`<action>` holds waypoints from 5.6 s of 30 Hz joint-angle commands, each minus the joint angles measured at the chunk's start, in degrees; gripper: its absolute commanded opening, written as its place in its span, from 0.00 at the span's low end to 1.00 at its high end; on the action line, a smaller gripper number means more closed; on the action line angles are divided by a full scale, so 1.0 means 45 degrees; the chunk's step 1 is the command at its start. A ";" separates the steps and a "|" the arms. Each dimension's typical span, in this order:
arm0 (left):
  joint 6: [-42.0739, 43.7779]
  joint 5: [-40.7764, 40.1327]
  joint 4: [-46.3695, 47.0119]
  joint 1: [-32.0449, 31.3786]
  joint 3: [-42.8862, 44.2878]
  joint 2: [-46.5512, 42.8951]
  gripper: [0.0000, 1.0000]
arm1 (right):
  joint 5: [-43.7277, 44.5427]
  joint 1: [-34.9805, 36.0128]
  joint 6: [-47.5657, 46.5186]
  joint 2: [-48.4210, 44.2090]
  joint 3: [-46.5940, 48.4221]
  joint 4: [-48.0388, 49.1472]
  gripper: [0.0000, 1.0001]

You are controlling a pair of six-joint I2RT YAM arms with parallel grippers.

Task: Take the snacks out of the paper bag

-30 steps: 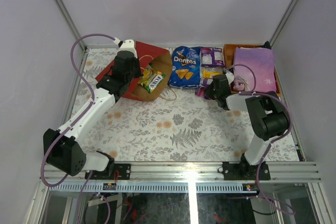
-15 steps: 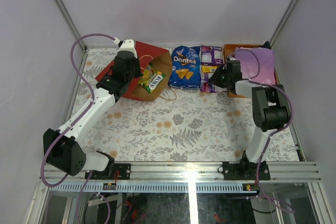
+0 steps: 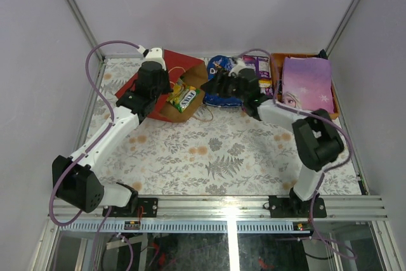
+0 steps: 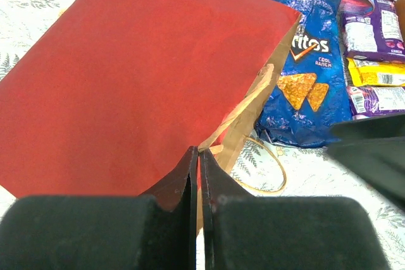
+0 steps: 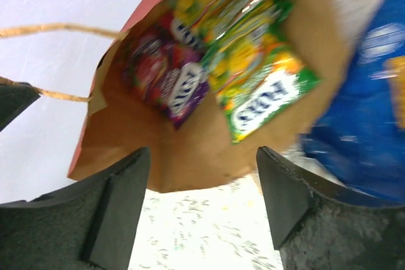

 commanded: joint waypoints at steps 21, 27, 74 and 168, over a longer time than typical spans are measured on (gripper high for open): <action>0.0021 0.0716 -0.0187 0.0049 0.0249 -0.0037 0.00 | 0.2773 0.2636 0.3199 0.5335 0.3341 -0.0006 0.71; 0.0070 0.0673 -0.0113 0.0016 0.0174 -0.0138 0.00 | 0.3200 0.2636 0.3107 0.5990 0.4158 -0.0376 0.65; 0.0128 0.0094 -0.0416 -0.0281 0.0361 -0.0361 0.00 | 0.2772 0.2656 0.2161 0.0087 0.2745 -0.1267 0.00; 0.0880 -0.0010 0.0725 -0.0433 -0.0663 -0.0680 0.02 | 0.8094 -0.8018 0.3298 -1.0971 -0.3659 -1.4098 0.00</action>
